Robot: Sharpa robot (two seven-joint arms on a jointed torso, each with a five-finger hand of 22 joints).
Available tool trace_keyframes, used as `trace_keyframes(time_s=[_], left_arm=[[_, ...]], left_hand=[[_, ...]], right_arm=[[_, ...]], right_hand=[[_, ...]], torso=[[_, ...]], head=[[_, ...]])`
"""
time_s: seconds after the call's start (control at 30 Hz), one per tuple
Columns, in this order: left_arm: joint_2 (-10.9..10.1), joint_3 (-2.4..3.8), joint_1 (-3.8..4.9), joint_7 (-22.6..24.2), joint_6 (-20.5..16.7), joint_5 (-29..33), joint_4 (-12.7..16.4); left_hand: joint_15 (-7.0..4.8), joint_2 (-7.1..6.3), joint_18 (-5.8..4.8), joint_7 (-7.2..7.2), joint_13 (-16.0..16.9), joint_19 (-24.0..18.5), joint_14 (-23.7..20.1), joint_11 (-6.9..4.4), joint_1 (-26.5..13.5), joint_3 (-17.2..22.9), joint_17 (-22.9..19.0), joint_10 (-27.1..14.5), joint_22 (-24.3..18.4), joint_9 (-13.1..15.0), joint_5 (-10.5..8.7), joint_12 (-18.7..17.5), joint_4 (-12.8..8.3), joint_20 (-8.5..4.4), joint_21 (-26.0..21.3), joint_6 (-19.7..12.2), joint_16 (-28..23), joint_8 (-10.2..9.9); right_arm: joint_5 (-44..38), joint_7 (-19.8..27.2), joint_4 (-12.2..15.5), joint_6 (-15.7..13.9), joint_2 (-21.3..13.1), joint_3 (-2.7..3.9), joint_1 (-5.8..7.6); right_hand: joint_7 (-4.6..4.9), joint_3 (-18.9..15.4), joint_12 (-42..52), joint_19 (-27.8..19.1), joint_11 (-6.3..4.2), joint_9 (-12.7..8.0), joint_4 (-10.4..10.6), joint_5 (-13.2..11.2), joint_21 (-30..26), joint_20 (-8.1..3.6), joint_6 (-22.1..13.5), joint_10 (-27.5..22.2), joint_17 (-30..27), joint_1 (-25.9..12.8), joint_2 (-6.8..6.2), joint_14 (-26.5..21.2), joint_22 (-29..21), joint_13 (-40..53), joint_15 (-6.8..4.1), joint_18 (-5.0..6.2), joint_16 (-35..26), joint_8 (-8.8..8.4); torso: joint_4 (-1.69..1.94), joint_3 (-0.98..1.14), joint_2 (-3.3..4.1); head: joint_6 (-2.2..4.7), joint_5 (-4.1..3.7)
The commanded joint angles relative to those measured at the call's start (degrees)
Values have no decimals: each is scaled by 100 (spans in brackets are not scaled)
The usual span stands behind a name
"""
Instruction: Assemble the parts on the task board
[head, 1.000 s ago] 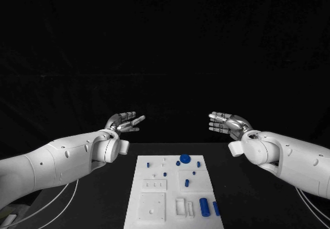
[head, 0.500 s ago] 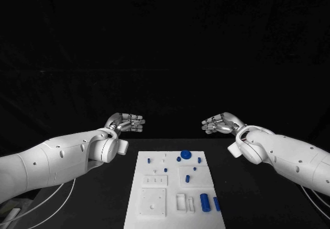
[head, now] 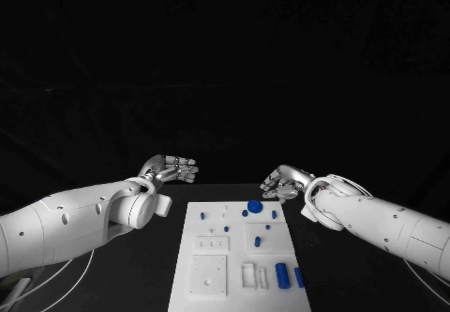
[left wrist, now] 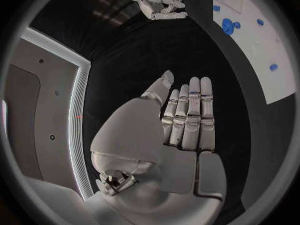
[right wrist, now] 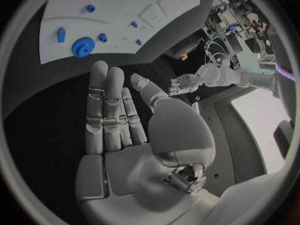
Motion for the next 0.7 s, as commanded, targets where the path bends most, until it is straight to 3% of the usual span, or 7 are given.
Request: trace_keyframes(time_s=[0.03,0.27,0.7], left_arm=[[-42,29,30,82,147,-123,125],[-156,75,93,84,174,-142,383],[-313,108,226,69,139,-177,789]], left_hand=[[26,0,-26,39,2,3,4,31,-63,-35,10,-6,-42,0,-18,-5,-10,25,-17,-5,24,-11],[35,-15,-28,58,3,63,-13,49,-101,-76,17,-54,-142,-2,-22,-6,18,35,-100,-29,41,-12],[53,-53,-34,91,4,184,-40,75,-95,-167,17,-136,-350,0,-28,-4,109,53,-279,-51,48,-10]], right_arm=[[-1219,-308,14,-72,55,5,-1],[-1926,-648,47,-318,181,6,-3],[-2872,-1119,19,-207,404,7,6]], right_hand=[[-11,62,23,31,10,10,2,-19,280,11,17,-74,184,-17,-70,28,288,4,18,76,368,34],[-10,159,20,-42,38,8,10,-97,538,41,-3,-154,52,7,-143,-59,771,2,50,138,759,30],[-35,46,22,73,45,7,15,-181,458,75,-32,-188,-186,26,-185,-116,1121,4,78,158,1070,29]], torso=[[69,22,147],[168,31,276],[269,39,480]], head=[[29,-25],[78,-49],[145,-103]])
